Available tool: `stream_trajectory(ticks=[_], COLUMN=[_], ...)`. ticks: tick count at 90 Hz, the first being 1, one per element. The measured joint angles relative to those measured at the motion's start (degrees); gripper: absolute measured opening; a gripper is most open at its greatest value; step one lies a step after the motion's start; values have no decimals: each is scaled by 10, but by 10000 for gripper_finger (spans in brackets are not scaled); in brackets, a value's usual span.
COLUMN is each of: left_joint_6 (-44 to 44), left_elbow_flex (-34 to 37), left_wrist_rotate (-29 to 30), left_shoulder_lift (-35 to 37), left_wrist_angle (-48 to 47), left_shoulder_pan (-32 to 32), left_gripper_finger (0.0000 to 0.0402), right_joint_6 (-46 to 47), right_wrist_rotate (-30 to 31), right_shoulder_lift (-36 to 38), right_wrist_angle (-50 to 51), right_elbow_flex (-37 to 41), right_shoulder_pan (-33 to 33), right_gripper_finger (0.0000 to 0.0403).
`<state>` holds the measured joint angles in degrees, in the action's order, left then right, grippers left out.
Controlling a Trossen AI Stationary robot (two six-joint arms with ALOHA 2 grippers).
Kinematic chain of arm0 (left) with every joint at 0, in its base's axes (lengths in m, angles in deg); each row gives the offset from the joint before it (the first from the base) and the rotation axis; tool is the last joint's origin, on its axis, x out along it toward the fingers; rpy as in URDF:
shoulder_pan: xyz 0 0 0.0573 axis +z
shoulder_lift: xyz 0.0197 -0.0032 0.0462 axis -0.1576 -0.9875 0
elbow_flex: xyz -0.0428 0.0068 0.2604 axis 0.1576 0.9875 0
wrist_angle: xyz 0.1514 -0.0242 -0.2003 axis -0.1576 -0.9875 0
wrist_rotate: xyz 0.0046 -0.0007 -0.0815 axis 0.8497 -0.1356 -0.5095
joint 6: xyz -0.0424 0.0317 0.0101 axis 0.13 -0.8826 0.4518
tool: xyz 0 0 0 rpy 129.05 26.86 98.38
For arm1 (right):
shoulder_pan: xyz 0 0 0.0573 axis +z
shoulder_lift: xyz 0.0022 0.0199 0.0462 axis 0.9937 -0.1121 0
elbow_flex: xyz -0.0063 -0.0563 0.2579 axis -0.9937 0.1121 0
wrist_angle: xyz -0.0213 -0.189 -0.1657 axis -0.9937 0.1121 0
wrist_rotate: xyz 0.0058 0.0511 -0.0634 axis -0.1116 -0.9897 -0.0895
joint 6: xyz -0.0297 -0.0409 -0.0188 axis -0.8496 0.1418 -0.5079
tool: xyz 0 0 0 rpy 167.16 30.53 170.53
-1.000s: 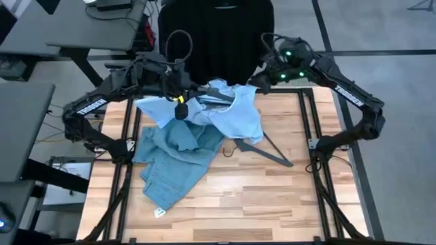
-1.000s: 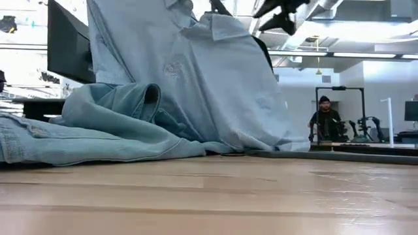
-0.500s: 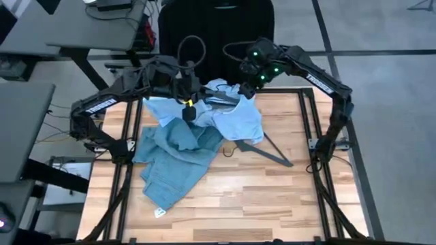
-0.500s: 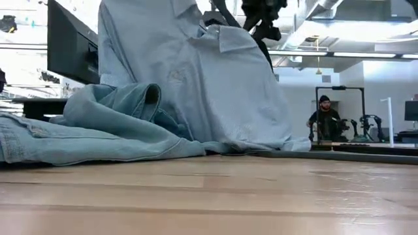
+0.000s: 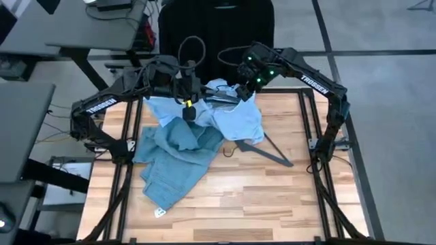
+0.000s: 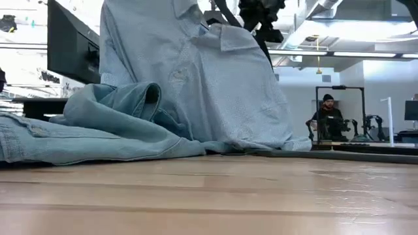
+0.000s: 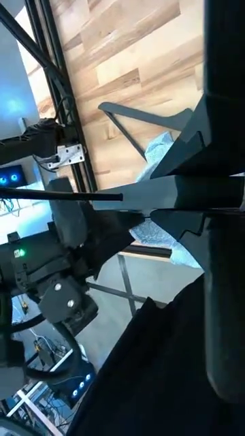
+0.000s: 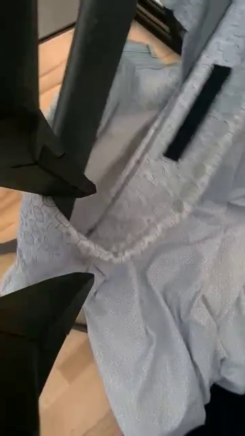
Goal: Hang clothes
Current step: Unhang the blue shirt from the rack
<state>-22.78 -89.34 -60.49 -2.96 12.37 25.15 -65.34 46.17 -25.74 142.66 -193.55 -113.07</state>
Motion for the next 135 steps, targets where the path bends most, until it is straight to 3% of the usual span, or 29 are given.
stream_trajectory(ticks=[17, 30, 34, 57, 79, 104, 117, 135], left_joint_6=[-12, -26, -29, -17, 16, 32, 42, 46], left_elbow_flex=[0, 1, 1, 3, 3, 3, 3, -1], left_wrist_rotate=[-4, 14, 26, 68, 56, 47, 44, 33], left_shoulder_lift=[0, 2, 2, 26, 26, 33, 50, 101], left_wrist_angle=[1, 0, -3, 5, -12, -61, -98, -133], left_shoulder_pan=[0, -1, -2, 11, 39, 52, 55, 55], left_gripper_finger=[27, 27, 27, 27, 27, 27, 27, 27], right_joint_6=[5, -26, -35, -52, -41, 11, 121, 249], right_wrist_rotate=[-2, -4, -1, 6, -4, -80, -163, -206], right_shoulder_lift=[-1, 0, 0, 6, 13, 14, 9, 15], right_wrist_angle=[-23, -12, -11, -48, -175, -370, -592, -851], right_elbow_flex=[59, 103, 114, 176, 246, 378, 463, 566], right_shoulder_pan=[0, -6, -7, -12, -11, -6, -3, 24], right_gripper_finger=[158, 37, 17, 3, 1, 0, 0, 0])
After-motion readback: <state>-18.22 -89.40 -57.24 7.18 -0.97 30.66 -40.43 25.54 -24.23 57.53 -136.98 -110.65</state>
